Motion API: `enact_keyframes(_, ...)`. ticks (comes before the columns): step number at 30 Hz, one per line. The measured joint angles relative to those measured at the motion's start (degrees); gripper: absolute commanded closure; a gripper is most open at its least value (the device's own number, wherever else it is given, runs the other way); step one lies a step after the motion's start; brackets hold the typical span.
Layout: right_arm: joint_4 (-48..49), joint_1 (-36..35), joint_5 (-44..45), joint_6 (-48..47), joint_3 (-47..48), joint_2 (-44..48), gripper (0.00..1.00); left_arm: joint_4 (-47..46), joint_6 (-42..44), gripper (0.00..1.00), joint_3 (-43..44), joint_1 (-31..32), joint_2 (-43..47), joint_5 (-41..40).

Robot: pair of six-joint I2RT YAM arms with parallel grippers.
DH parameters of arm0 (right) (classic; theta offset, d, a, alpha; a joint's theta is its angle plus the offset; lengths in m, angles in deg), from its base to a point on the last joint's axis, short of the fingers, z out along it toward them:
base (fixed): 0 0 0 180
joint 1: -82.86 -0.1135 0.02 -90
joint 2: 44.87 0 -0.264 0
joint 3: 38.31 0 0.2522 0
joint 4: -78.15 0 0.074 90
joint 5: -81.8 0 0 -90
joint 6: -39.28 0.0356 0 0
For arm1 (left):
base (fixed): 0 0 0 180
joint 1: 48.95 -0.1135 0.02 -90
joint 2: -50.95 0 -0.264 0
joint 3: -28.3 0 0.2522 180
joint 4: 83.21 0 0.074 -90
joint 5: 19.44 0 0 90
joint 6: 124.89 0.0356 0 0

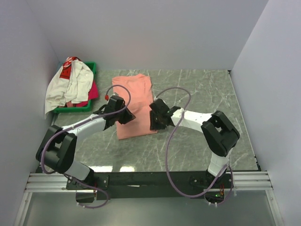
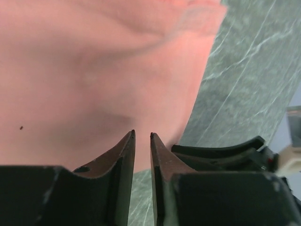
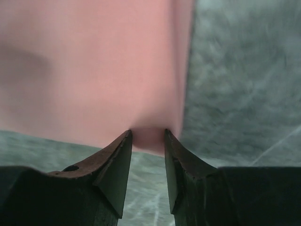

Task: Fold and stack the t-shirts
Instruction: Fold the tshirt

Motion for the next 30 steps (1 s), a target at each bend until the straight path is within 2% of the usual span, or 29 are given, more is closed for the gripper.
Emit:
enact_keyframes(7, 7.19, 0.83, -1.66, 2.97, -8.76, 2.47, 0.60, -2.38, -1.11, 0.76, -2.34, 4.33, -3.43, 0.57)
enact_keyframes(16, 11.06, 0.76, -1.84, 4.39, -12.31, 4.44, 0.60, -4.50, -1.46, 0.70, -5.16, 6.95, -6.67, 0.79)
enact_keyframes(20, 9.86, 0.52, -1.33, 4.44, -12.63, 5.33, 0.57, -5.64, -0.94, 0.68, -4.31, 8.31, -7.87, 0.37)
enact_keyframes(25, 3.61, 0.39, 1.07, 4.04, -13.46, 9.92, 0.55, -6.03, -0.07, 0.69, -2.91, 10.27, -9.25, -0.13)
enact_keyframes(30, -0.42, 0.39, 3.23, 2.84, -9.18, 13.68, 0.54, -6.05, 0.90, 0.69, -2.82, 12.02, -9.20, -1.22)
